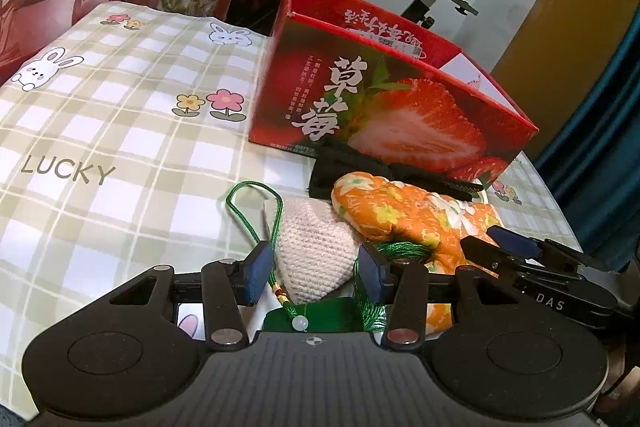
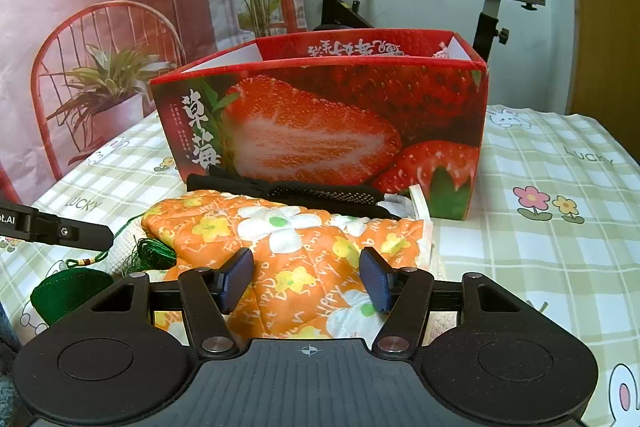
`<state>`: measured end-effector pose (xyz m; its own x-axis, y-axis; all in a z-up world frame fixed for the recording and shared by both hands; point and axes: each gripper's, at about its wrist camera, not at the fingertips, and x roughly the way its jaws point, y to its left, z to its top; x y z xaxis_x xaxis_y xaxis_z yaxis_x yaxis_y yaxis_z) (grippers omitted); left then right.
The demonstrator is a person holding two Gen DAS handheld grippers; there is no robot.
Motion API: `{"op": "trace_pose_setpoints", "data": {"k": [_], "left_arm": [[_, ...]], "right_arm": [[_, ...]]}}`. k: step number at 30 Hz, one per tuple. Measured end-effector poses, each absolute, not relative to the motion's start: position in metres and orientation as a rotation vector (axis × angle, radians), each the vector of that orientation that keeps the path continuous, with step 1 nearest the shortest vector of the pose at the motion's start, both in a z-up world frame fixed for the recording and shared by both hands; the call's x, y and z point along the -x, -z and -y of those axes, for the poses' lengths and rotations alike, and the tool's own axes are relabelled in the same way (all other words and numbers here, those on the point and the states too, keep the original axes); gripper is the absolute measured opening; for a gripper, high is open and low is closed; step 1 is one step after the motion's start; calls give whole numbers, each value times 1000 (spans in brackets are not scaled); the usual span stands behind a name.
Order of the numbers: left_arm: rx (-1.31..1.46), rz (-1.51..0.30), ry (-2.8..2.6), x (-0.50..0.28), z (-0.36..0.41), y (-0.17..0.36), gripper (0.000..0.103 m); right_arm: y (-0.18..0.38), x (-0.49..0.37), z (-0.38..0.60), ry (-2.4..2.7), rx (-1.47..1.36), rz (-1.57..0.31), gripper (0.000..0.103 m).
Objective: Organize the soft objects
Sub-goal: 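Move both grippers back down to the pile beside the box, then close the left gripper on the green knitted pouch while the right gripper pinches it too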
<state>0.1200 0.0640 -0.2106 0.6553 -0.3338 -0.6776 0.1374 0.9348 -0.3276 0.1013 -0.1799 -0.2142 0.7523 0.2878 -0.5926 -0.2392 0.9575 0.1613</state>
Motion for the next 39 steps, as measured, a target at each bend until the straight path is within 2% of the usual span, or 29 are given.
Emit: {"op": "trace_pose_setpoints", "data": {"k": [7,12,19,23,26,30,39], "left_arm": [[276,-820,270,-119,-65,209,49],[296,-821,275,-114,-78,187,49],[297,-910,309,-93,-89,190,49],[348,-931,319,-92,-94,202,39],[381,-939,355,-96,-93,205,36],[406,-975,387,-106,-88,215,30],[439,-981,414,-110,-80,222,30]], "right_arm": [[214,-101,180,-287,-75,-660,56],[203,-97,180,-282,-92,-651,56],[181,-85,162,-393,-90,-619,56],[180,-79,135,-528,-15,-651,55],[182,-73,116,-610,49,-681,51],[184,-70,101,-689,89,-711,51],[194,-66,88,-778,99,-781,51]]}}
